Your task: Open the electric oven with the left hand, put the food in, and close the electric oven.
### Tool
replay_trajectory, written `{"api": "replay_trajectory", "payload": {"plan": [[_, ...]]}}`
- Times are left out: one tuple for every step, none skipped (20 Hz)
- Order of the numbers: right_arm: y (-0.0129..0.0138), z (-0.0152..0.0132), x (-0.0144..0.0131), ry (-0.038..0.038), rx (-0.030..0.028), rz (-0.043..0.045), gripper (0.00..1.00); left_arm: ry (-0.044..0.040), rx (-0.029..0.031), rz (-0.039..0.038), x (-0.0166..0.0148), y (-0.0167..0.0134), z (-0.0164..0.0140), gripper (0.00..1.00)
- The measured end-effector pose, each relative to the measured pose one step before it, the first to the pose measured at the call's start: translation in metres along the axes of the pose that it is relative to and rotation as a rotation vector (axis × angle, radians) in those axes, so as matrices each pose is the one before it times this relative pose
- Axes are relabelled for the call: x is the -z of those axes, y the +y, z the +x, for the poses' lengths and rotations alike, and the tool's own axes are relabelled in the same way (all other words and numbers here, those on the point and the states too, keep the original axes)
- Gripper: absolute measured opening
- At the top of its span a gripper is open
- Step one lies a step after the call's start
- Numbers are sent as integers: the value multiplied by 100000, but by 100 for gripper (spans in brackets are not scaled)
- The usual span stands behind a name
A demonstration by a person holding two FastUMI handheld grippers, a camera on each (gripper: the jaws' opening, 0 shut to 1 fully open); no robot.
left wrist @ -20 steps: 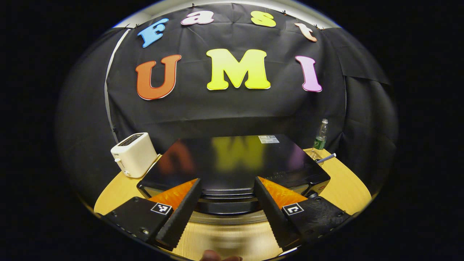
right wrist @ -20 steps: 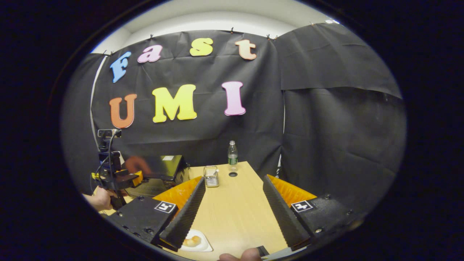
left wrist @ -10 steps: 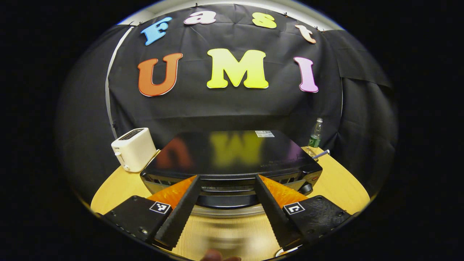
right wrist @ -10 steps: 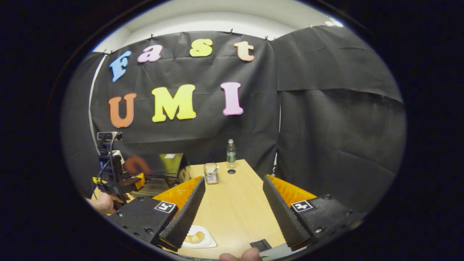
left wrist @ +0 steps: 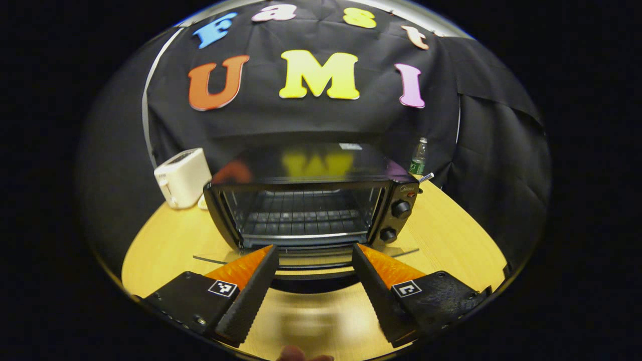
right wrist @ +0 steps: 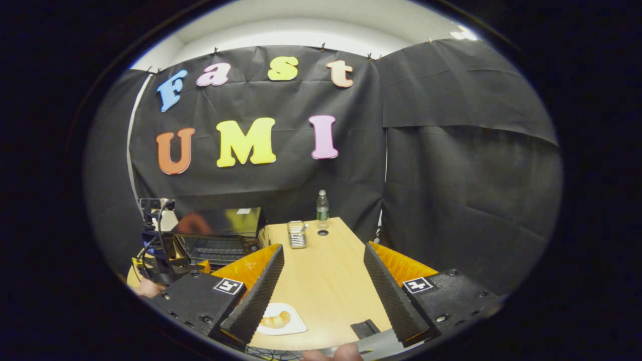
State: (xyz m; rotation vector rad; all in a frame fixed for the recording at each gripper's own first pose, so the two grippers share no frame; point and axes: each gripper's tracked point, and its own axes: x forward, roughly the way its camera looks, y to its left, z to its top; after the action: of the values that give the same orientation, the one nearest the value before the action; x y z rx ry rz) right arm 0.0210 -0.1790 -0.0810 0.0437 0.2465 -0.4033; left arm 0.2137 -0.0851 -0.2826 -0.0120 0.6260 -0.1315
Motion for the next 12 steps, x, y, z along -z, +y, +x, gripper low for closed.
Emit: {"api": "replay_trajectory", "payload": {"plan": [[55, -472, 149, 161, 263, -155, 100, 4419, -970, -2976, 1463, 477, 122, 92], [-68, -400, 96, 97, 593, -448, 100, 3041, -150, -1765, 954, 421, -22, 99], [-47, -330, 296, 223, 509, -609, 100, 960, 332, 302, 662, 165, 66, 95], [-75, -295, 280, 739, 497, -622, 100, 937, 180, 1371, 602, 180, 105, 95], [-55, -234, 687, 1287, 285, -558, 100, 601, 125, 1933, 542, 34, -64, 95], [-78, -211, 552, 1490, 385, -196, 100, 1215, 166, 1379, 795, 125, 103, 95], [-28, -199, 586, 1391, 179, 11, 100, 1202, 183, 927, 710, 29, 198, 95], [-18, -235, 434, 1269, 243, 39, 98, 1476, 205, 591, 773, 0, 214, 95], [-102, -271, 351, 864, 370, -106, 99, 1602, 289, 497, 664, 23, 391, 95], [-46, -187, 119, 442, 327, -179, 100, 1761, 191, 287, 667, 51, 387, 95], [-81, -193, 103, 83, 427, -201, 100, 1636, -113, -9, 672, 127, 319, 95], [-46, -122, 41, 82, 475, -220, 100, 147, -186, 853, 224, -73, 21, 95]]}}
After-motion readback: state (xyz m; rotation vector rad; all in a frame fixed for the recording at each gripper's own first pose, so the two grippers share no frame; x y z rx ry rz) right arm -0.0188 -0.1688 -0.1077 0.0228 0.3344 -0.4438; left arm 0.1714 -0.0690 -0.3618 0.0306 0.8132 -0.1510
